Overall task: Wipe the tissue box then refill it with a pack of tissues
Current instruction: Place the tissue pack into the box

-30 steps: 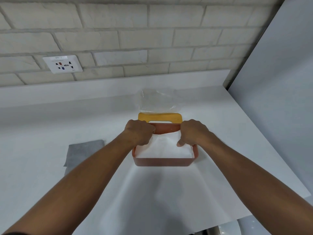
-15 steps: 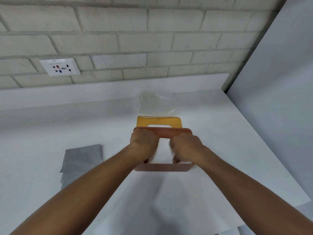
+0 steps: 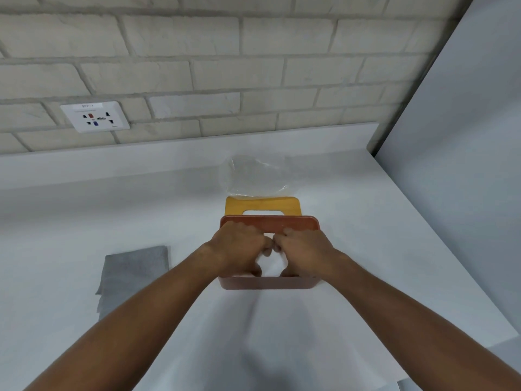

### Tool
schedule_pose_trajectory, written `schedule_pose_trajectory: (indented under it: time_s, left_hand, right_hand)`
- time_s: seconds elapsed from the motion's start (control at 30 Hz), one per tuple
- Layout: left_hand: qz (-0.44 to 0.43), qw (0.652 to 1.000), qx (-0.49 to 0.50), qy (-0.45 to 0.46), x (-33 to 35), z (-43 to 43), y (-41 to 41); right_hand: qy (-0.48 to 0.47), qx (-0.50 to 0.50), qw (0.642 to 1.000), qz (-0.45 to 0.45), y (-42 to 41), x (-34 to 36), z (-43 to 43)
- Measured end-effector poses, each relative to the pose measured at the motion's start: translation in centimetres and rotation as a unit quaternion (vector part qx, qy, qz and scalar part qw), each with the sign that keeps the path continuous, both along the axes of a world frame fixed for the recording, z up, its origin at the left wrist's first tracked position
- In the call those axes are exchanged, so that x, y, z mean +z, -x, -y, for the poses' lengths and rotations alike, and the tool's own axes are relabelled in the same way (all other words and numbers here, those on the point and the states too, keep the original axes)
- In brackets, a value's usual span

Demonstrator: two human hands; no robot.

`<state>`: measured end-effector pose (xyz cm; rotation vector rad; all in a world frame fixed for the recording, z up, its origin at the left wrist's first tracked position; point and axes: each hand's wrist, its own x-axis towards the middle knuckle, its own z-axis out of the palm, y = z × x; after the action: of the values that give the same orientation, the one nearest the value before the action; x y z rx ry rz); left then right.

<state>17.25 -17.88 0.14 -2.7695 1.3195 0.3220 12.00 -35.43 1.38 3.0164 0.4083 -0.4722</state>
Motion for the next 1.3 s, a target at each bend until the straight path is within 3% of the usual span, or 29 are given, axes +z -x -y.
schedule_pose_trajectory:
  time_s: [0.27, 0.43, 0.63, 0.77, 1.03, 1.2, 1.3]
  left_hand:
    - [0.026, 0.998, 0.026, 0.058, 0.0, -0.2, -0.5]
    - [0.077, 0.992, 0.050, 0.083, 0.3, 0.3, -0.7]
    - [-0.005, 0.995, 0.050, 0.084, 0.5, 0.4, -0.7]
    - [0.056, 0.992, 0.058, 0.102, 0.5, 1.0, -0.4]
    - [0.149, 0.978, -0.032, 0.144, 0.2, 1.0, 0.1]
    - [0.090, 0.984, -0.030, 0.153, 0.0, 1.0, 0.3]
    - [0.126, 0.985, -0.012, 0.116, 0.3, 1.1, 0.3]
  right_hand:
    - [-0.074, -0.031, 0.997, 0.007, -0.7, 0.0, 1.0]
    - [-0.053, -0.068, 0.996, 0.034, -1.0, 0.0, 1.4]
    - [-0.026, -0.060, 0.995, 0.076, -0.9, -0.3, 1.1]
    - [-0.029, -0.063, 0.995, 0.067, -0.8, -0.1, 1.0]
    - [-0.059, -0.075, 0.994, 0.056, -0.9, 0.1, 0.5]
    - [-0.097, -0.101, 0.990, 0.030, -1.1, -0.9, 0.1]
    - [-0.120, -0.101, 0.988, -0.008, -1.2, -0.5, 0.3]
